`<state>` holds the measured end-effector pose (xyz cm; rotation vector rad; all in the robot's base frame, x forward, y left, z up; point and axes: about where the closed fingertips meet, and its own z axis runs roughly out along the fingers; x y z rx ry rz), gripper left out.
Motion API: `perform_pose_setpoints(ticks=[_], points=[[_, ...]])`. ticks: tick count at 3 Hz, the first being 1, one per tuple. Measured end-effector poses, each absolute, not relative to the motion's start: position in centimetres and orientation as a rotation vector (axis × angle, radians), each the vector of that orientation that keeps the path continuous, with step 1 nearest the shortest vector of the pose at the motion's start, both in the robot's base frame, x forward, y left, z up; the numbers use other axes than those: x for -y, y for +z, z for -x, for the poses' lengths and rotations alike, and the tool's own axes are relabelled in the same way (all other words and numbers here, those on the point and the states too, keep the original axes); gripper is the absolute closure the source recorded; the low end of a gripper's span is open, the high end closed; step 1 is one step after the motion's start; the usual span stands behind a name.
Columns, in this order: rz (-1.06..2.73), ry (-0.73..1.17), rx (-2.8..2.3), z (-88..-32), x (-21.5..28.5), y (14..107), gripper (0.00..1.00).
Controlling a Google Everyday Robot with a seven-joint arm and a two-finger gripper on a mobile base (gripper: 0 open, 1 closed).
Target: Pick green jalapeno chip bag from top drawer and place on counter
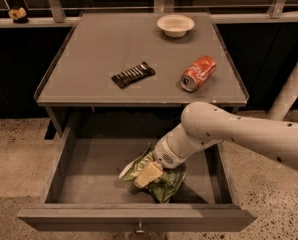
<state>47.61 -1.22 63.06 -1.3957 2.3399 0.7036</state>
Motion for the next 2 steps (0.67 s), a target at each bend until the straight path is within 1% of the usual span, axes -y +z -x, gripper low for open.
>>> perform_pose_setpoints(ticks=[2], points=[[1.396,0.704,-2.340,-47.61,1.22,63.06,0.89]])
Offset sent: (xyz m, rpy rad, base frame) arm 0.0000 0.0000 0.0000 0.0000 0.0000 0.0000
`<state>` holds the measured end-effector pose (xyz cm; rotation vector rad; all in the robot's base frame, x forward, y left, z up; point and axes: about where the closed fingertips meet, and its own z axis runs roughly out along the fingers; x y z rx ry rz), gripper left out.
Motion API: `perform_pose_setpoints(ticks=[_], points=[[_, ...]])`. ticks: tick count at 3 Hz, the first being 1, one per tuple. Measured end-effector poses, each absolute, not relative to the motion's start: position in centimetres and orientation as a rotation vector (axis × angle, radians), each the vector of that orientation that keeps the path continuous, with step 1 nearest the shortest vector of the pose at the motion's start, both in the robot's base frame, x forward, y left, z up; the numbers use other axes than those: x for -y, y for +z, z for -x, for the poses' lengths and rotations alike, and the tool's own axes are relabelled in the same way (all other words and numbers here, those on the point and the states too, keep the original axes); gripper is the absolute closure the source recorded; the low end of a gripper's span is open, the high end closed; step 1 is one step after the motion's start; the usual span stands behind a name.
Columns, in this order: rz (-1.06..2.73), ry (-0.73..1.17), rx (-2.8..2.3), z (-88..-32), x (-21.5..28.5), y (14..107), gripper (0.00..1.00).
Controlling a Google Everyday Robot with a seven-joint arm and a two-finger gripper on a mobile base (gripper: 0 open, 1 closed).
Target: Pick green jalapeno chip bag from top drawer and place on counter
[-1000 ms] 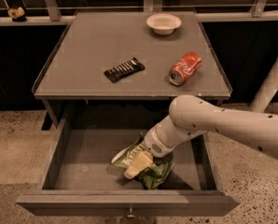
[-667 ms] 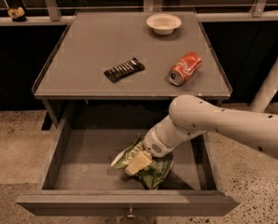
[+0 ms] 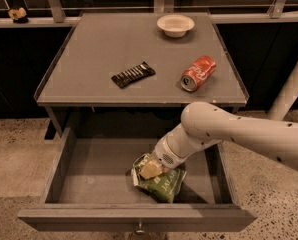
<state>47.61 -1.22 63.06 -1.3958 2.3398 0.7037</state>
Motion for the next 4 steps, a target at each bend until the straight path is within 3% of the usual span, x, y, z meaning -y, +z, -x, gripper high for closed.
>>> perform_pose_setpoints(ticks=[1,2,4], points=[[1.396,0.704,-2.340,-47.6,1.2,63.1,1.00],[1.404,0.679,-2.373,-46.8,1.0,64.6,1.00],[1.500,0.337,-2.406,-47.3,-2.3,77.0,1.00]])
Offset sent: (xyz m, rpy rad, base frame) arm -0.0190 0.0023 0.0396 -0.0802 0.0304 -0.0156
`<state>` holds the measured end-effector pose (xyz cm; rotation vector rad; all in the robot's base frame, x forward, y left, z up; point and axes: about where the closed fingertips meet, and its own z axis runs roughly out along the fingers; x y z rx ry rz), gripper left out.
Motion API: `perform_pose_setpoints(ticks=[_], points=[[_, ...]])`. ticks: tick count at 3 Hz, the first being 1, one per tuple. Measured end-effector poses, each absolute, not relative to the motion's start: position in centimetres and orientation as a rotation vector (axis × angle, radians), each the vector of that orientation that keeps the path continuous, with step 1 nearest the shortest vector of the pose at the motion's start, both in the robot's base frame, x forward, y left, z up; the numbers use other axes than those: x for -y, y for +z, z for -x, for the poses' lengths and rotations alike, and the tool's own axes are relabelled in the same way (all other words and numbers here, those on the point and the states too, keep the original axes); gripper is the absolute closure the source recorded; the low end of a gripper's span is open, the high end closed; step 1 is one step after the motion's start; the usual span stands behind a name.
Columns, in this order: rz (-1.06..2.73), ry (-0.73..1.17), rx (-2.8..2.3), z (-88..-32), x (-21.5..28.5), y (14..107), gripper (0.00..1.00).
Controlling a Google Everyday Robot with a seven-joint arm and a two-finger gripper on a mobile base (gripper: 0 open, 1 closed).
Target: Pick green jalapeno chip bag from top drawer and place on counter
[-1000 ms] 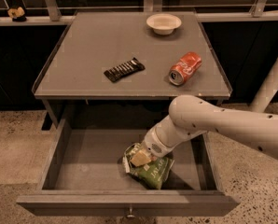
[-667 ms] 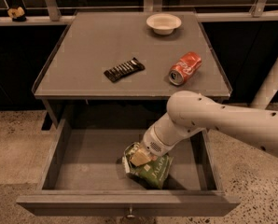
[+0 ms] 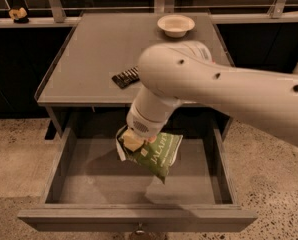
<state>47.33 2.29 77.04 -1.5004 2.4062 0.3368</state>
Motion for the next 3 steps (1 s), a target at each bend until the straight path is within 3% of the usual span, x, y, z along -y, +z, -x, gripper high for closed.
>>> perform_pose_setpoints(ticks=[3], points=[[1.437,-0.112,-2.365,-52.0,-7.2,93.7,1.00]])
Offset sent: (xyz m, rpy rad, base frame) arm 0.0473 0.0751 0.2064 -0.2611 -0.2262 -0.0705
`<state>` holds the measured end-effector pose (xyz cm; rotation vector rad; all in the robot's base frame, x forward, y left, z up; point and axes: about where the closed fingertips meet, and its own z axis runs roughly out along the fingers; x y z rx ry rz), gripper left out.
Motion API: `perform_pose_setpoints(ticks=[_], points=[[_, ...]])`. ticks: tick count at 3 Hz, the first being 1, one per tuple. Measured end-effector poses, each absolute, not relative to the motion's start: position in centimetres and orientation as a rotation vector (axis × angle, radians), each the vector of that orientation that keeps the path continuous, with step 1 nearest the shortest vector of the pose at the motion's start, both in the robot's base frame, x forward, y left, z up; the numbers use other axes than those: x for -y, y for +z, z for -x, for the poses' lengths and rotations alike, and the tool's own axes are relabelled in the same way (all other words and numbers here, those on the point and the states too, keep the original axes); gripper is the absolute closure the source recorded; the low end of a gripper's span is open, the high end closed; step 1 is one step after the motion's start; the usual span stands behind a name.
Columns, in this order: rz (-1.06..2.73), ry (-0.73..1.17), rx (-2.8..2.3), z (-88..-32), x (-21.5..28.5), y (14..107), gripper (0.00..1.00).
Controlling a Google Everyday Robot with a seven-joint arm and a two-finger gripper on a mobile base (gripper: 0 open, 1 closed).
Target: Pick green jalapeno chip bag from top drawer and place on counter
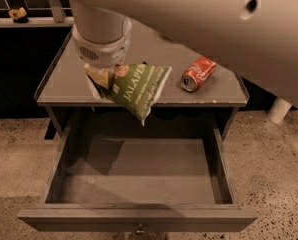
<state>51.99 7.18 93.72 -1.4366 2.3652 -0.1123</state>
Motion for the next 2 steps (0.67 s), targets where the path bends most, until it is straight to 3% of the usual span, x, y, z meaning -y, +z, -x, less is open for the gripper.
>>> perform_pose_setpoints(ticks=[1,2], points=[[1.438,-0.162,-2.315,-52.1,-5.9,94.7,1.00],[1.418,-0.123,-2.316,-52.5,-0.8,90.4,1.00]])
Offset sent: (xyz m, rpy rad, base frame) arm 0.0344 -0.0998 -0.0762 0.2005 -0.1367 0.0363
